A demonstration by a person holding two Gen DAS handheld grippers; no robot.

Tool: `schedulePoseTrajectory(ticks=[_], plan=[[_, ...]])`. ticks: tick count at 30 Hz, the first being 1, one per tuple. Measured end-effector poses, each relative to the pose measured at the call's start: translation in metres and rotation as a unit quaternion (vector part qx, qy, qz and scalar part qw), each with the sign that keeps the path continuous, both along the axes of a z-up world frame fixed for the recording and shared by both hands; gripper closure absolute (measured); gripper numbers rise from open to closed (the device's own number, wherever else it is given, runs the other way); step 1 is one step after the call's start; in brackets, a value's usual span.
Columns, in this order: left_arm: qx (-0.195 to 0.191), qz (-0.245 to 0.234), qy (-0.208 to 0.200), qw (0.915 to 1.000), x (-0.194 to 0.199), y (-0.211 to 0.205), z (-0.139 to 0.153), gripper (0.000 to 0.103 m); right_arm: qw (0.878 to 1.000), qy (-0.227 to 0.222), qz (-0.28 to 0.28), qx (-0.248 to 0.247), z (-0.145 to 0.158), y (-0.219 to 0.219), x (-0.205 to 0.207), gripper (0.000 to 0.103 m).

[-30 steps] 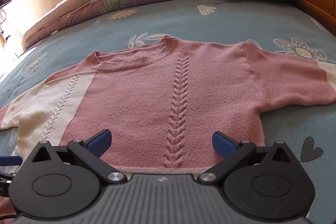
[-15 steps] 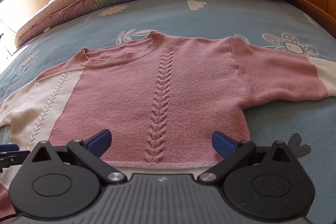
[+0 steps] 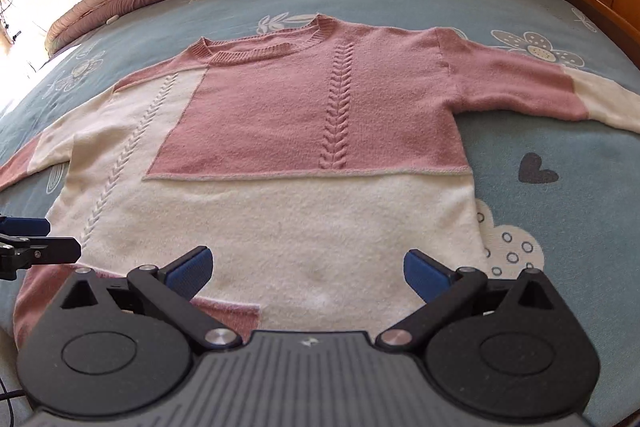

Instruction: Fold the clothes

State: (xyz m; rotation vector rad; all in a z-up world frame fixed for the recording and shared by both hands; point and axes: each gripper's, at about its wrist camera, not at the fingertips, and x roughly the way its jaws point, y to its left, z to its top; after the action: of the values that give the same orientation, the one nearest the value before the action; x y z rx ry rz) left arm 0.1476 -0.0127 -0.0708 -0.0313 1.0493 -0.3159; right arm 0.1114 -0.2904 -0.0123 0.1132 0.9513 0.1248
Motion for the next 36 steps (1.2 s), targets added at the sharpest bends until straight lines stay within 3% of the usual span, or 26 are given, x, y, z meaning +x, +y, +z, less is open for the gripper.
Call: schedulePoseTrajectory(ticks=[3, 5, 8, 11, 16, 21, 23, 26, 29, 33, 36], plan=[[0.017, -0.009, 0.018, 0.9997, -0.019, -0.001, -0.015, 0.001, 0.999, 0.020, 0.007, -0.032, -0.017, 0.013, -0.013, 0.000], [0.052, -0.023, -0.003, 0.9984, -0.041, -0.001, -0.020, 0.001, 0.997, 0.018, 0.013, -0.078, -0.022, 0.020, -0.025, 0.000], [0.078, -0.044, -0.010, 0.9959, -0.065, 0.005, -0.022, 0.001, 0.997, 0.016, 0.009, -0.075, -0.023, 0.017, -0.032, 0.000], [0.058, -0.050, 0.003, 0.9970, -0.068, 0.017, -0.014, 0.001, 0.997, 0.013, 0.006, -0.073, -0.024, 0.015, -0.039, 0.000], [0.001, -0.042, -0.032, 0.9986, -0.047, 0.011, 0.006, 0.001, 0.998, 0.009, 0.000, -0.068, -0.026, 0.010, -0.051, 0.000], [-0.077, -0.035, 0.027, 0.9961, -0.017, 0.000, -0.013, 0.001, 0.998, 0.005, 0.000, -0.064, -0.027, 0.007, -0.054, 0.000], [-0.082, -0.020, 0.016, 0.9963, -0.015, 0.008, -0.015, 0.001, 0.998, 0.000, 0.002, -0.065, -0.028, 0.007, -0.056, 0.000], [-0.050, 0.032, 0.013, 0.9982, -0.012, 0.022, -0.010, 0.001, 0.998, -0.003, 0.002, -0.065, -0.027, 0.007, -0.058, 0.000], [-0.062, 0.055, 0.011, 0.9965, -0.019, 0.035, -0.001, 0.001, 0.999, 0.008, 0.005, -0.053, -0.021, 0.008, -0.057, 0.000], [-0.065, 0.018, 0.015, 0.9976, -0.036, 0.024, 0.000, 0.001, 0.999, -0.001, 0.031, 0.020, -0.005, 0.016, -0.057, 0.000], [-0.061, -0.017, 0.026, 0.9977, -0.047, 0.009, -0.006, 0.001, 0.998, 0.002, 0.055, -0.002, -0.007, 0.038, -0.052, 0.000]])
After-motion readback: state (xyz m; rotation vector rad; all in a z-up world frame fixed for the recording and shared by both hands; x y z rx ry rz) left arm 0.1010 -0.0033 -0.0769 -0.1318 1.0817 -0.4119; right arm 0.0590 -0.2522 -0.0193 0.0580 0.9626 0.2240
